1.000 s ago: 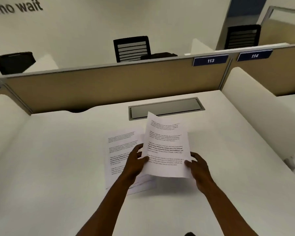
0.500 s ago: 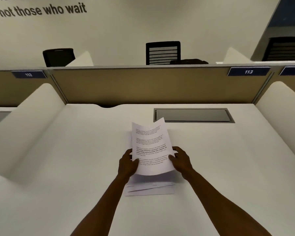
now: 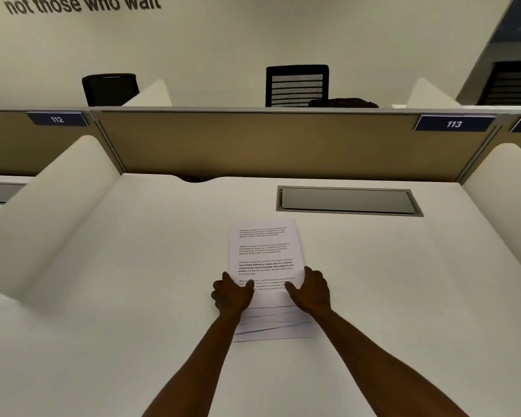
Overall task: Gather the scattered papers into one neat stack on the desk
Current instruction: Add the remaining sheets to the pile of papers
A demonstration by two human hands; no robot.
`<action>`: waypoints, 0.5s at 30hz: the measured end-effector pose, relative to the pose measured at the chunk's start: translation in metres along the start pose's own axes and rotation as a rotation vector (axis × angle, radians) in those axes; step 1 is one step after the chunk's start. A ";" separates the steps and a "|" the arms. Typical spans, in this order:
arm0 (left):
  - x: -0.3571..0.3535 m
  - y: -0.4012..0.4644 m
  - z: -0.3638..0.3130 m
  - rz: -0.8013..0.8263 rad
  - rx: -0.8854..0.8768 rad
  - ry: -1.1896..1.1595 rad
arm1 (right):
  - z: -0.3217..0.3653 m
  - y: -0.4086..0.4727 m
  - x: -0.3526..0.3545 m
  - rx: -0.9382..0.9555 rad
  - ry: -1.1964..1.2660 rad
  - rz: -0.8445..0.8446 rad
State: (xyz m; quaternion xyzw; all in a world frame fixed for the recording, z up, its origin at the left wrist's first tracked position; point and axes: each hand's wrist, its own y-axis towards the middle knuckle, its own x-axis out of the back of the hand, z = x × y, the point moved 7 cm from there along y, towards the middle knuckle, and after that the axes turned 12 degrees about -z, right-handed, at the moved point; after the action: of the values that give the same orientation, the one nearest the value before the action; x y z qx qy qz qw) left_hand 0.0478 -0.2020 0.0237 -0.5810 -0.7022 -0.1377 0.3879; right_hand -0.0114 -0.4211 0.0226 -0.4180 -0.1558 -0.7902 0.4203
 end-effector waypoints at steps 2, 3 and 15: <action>-0.001 0.002 0.007 0.004 0.053 -0.066 | -0.006 0.001 0.000 -0.039 0.006 0.006; -0.001 0.004 0.009 0.010 0.076 -0.102 | -0.009 0.002 0.001 -0.054 0.013 0.007; -0.007 0.019 0.008 0.142 0.178 -0.364 | -0.020 -0.001 0.001 0.011 -0.106 0.019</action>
State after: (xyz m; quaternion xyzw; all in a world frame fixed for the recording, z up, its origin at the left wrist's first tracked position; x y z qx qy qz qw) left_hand 0.0624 -0.1966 0.0089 -0.6078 -0.7273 0.0595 0.3133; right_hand -0.0229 -0.4331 0.0110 -0.4587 -0.1779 -0.7619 0.4213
